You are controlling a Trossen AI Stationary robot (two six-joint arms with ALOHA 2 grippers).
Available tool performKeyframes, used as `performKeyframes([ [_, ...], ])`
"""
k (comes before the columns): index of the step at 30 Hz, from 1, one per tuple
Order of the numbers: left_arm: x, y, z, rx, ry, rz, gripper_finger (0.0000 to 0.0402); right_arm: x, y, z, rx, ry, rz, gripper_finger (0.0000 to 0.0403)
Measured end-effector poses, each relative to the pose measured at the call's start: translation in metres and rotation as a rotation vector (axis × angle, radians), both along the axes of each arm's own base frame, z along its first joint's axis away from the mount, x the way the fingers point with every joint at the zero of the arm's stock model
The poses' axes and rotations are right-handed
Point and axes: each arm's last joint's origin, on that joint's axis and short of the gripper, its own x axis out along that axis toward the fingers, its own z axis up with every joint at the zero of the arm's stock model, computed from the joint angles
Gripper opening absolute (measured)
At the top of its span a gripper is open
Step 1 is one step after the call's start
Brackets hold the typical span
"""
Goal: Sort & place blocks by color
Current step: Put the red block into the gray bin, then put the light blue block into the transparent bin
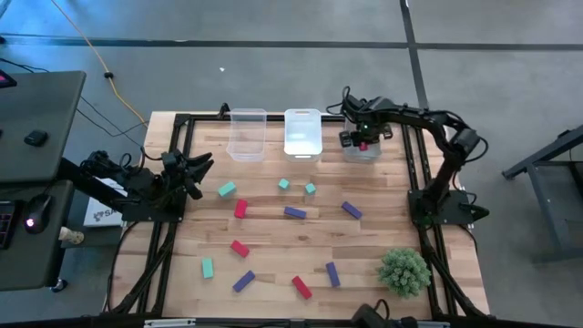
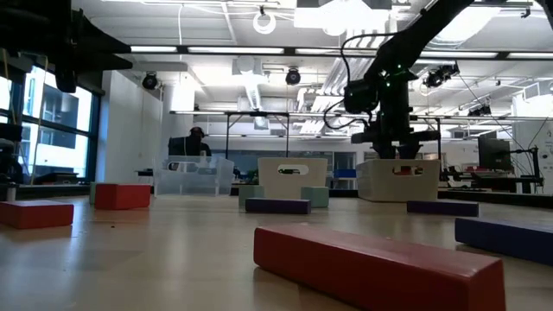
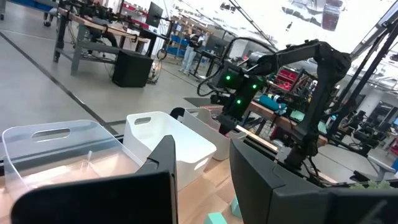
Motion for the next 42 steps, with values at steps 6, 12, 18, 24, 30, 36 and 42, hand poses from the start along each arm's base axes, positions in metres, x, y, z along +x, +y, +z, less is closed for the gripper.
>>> performKeyframes([
  [6, 0.0, 0.0, 0.0, 0.0, 0.001, -0.001, 0.0071, 0.002, -0.001, -0.011, 0.044, 0.014, -0.001, 0.011],
  [12, 0.0, 0.0, 0.0, 0.001, 0.002, 0.0, 0.0071, 0.001, -0.003, -0.011, 0.065, -0.011, -0.007, 0.011],
  [18, 0.0, 0.0, -0.001, 0.001, 0.006, 0.02, 0.0072, -0.005, -0.007, -0.011, 0.103, -0.031, -0.022, 0.0119],
  [24, -0.001, 0.001, -0.001, 0.0, 0.006, 0.034, 0.0072, -0.002, -0.004, -0.011, 0.096, -0.009, 0.01, 0.0166],
  [30, -0.001, 0.001, -0.001, 0.0, 0.006, 0.034, 0.0072, 0.005, -0.002, -0.004, 0.081, -0.026, 0.03, 0.0206],
  [36, -0.001, 0.001, 0.0, -0.001, 0.005, 0.034, 0.0072, 0.009, -0.004, 0.009, 0.074, -0.025, 0.032, 0.0211],
  [42, -0.001, 0.001, 0.0, -0.019, -0.01, 0.034, 0.0072, 0.016, -0.003, 0.029, 0.039, 0.02, 0.052, 0.0212],
])
